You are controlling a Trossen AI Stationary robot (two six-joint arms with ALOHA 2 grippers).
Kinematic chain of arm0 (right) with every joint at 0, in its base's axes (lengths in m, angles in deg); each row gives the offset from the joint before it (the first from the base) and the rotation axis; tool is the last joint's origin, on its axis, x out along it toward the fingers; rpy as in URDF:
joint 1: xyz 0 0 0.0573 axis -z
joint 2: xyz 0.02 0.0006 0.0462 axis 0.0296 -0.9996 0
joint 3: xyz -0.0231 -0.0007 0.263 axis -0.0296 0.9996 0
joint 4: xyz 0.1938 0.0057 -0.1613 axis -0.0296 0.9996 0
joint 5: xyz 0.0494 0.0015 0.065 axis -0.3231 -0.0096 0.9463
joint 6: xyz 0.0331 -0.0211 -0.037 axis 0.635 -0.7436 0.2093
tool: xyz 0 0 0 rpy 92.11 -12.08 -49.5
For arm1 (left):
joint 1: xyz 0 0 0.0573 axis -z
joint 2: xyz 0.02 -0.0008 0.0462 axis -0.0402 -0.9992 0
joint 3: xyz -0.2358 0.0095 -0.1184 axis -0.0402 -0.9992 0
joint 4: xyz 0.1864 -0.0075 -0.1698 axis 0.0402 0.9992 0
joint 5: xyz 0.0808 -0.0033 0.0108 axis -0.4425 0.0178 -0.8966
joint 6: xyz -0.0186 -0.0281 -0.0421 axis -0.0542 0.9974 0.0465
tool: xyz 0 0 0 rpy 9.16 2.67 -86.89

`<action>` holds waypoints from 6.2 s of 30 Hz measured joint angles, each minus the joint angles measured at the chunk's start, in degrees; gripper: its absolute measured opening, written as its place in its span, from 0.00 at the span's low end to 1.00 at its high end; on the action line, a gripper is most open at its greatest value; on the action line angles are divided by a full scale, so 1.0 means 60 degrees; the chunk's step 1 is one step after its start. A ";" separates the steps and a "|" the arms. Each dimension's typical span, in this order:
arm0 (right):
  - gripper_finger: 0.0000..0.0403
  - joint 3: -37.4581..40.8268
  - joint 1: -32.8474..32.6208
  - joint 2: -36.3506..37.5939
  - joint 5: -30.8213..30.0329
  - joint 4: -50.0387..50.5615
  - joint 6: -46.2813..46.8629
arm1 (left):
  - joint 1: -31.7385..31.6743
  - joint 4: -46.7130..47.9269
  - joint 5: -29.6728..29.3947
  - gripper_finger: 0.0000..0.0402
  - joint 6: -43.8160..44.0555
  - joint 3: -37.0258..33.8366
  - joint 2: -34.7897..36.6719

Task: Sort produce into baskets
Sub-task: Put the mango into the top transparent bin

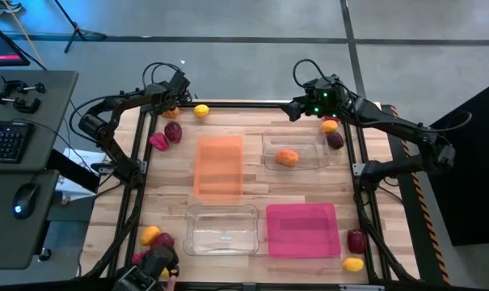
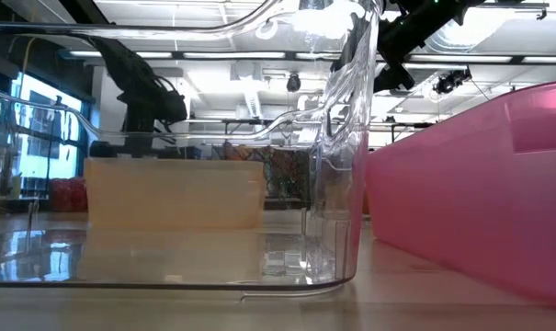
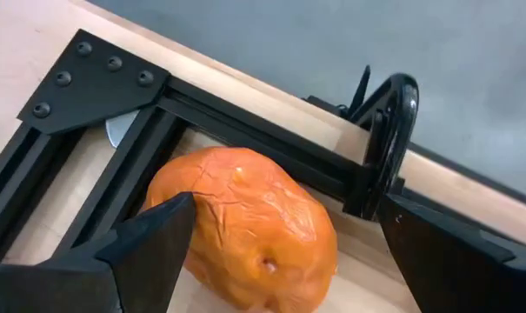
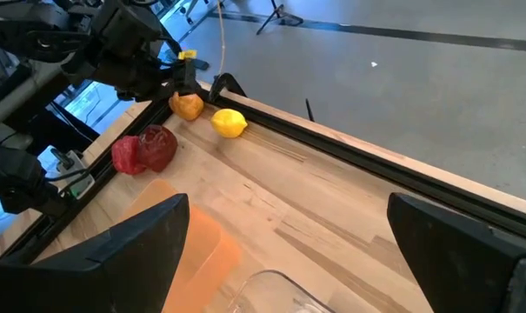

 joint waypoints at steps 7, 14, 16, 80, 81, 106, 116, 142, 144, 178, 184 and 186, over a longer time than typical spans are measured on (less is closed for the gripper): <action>0.95 0.0004 0.0000 0.0000 -0.0002 0.0070 -0.0033 | 0.0278 0.0851 0.0300 0.87 -0.0176 0.0013 0.0015; 0.95 0.0004 -0.0004 -0.0004 -0.0002 0.0070 -0.0036 | 0.0922 0.1182 0.1176 0.87 -0.0386 -0.0073 -0.0063; 0.95 0.0004 -0.0004 -0.0004 -0.0003 0.0074 -0.0026 | 0.1079 0.1075 0.1155 0.87 -0.0406 -0.0034 -0.0038; 0.95 0.0102 -0.0029 -0.0186 0.0019 0.0136 0.0032 | 0.0856 0.0537 -0.0280 0.87 0.4212 -0.0051 -0.1044; 0.95 0.0102 -0.0029 -0.0186 0.0019 0.0136 0.0022 | 0.0856 0.0544 -0.0149 0.87 0.4048 -0.0051 -0.1056; 0.95 0.0098 -0.0026 -0.0182 0.0016 0.0143 -0.0036 | 0.0745 -0.0421 0.0088 0.87 0.2877 -0.0051 -0.1049; 0.95 0.0098 -0.0026 -0.0182 0.0016 0.0214 -0.0036 | 0.0713 -0.0425 0.0287 0.87 0.2615 -0.0051 -0.1045; 0.95 0.0091 -0.0022 -0.0032 0.1332 -0.1567 -0.0790 | 0.3088 -0.3292 0.7314 0.59 -0.3469 -0.0047 0.3518; 0.95 0.0087 -0.0022 0.0088 0.1331 -0.1965 -0.0793 | 0.4151 -0.4221 0.7217 0.59 -0.3438 -0.0047 0.3571; 0.95 0.0087 0.0004 0.1716 0.1163 -0.3071 -0.0969 | 0.7747 -0.8395 0.4693 0.71 -0.4984 0.2820 -0.2285; 0.95 0.0087 0.0004 0.1716 0.1163 -0.2952 -0.1047 | 0.7708 -0.8366 0.4711 0.72 -0.5579 0.2820 -0.2295; 0.95 0.0087 0.0004 0.1716 0.1166 -0.2888 -0.1152 | 0.7712 -0.8367 0.4761 0.73 -0.5591 0.2820 -0.2295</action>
